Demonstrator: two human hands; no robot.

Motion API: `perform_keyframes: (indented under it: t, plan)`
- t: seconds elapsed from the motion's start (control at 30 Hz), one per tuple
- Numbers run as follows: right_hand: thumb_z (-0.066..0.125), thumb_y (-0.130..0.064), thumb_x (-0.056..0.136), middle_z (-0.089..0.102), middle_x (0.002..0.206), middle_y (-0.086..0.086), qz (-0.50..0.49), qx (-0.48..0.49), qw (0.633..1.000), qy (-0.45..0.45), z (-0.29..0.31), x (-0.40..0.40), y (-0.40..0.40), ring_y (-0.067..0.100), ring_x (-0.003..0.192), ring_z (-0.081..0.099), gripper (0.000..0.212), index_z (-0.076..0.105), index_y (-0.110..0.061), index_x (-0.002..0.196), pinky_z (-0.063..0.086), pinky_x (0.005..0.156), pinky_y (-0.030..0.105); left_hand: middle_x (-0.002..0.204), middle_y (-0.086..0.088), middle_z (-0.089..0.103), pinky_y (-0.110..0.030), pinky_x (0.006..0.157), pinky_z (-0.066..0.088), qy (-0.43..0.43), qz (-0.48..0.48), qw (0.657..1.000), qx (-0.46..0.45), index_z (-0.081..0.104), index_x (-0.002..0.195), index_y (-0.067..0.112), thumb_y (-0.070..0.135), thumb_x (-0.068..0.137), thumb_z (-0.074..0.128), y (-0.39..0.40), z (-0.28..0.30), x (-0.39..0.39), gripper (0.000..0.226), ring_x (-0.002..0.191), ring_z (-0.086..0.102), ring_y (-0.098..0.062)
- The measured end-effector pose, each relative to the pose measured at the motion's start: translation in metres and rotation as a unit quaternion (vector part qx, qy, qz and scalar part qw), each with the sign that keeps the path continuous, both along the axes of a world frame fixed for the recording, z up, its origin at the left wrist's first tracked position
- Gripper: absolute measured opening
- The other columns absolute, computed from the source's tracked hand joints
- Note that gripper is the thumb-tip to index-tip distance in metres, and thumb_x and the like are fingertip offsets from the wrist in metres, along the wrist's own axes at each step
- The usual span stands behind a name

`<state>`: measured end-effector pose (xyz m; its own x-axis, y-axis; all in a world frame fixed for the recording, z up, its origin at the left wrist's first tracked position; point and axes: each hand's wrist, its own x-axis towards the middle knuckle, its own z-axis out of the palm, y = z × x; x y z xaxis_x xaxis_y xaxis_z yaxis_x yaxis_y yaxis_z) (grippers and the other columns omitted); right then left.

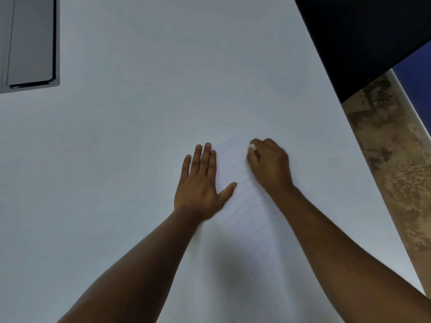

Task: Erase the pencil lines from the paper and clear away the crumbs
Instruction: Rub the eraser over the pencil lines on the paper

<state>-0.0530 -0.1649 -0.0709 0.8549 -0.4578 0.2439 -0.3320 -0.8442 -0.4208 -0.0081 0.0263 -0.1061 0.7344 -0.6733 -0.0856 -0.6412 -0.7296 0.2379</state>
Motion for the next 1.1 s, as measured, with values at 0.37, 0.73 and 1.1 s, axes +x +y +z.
perform_keyframes:
  t: [0.37, 0.73, 1.1]
  plan:
    - [0.063, 0.0, 0.085, 0.055, 0.07, 0.011, -0.035, -0.032, 0.999, 0.021, 0.0, -0.005, -0.038, 0.024, 0.059, 0.053, 0.007, 0.069, -0.003, 0.083, 0.031, 0.056, 0.021, 0.173, -0.007, -0.006, -0.046, 0.129, -0.001, -0.001, 0.003, 1.0, 0.003, 0.002, 0.164, 0.008, 0.073, 0.1, 0.024, -0.001, 0.002, 0.0, 0.094, 0.159, -0.013, -0.022]
    - [0.055, -0.007, 0.093, 0.061, 0.083, 0.013, 0.038, -0.038, 0.996, 0.074, -0.007, -0.006, -0.015, 0.028, 0.071, 0.059, 0.013, 0.068, -0.003, 0.096, 0.046, 0.06, 0.031, 0.173, -0.007, -0.007, -0.045, 0.129, -0.001, 0.001, 0.002, 1.0, 0.006, 0.003, 0.164, 0.008, 0.073, 0.1, 0.024, -0.001, 0.002, -0.001, 0.094, 0.159, -0.014, -0.022]
    - [0.047, -0.021, 0.091, 0.062, 0.081, 0.008, 0.103, 0.039, 0.994, -0.015, -0.007, 0.007, 0.029, 0.022, 0.07, 0.061, 0.03, 0.073, -0.008, 0.099, 0.049, 0.063, 0.029, 0.173, -0.009, -0.006, -0.048, 0.129, 0.002, -0.004, -0.006, 1.0, 0.014, 0.003, 0.164, 0.008, 0.072, 0.1, 0.023, -0.001, 0.002, 0.0, 0.093, 0.159, -0.012, -0.024]
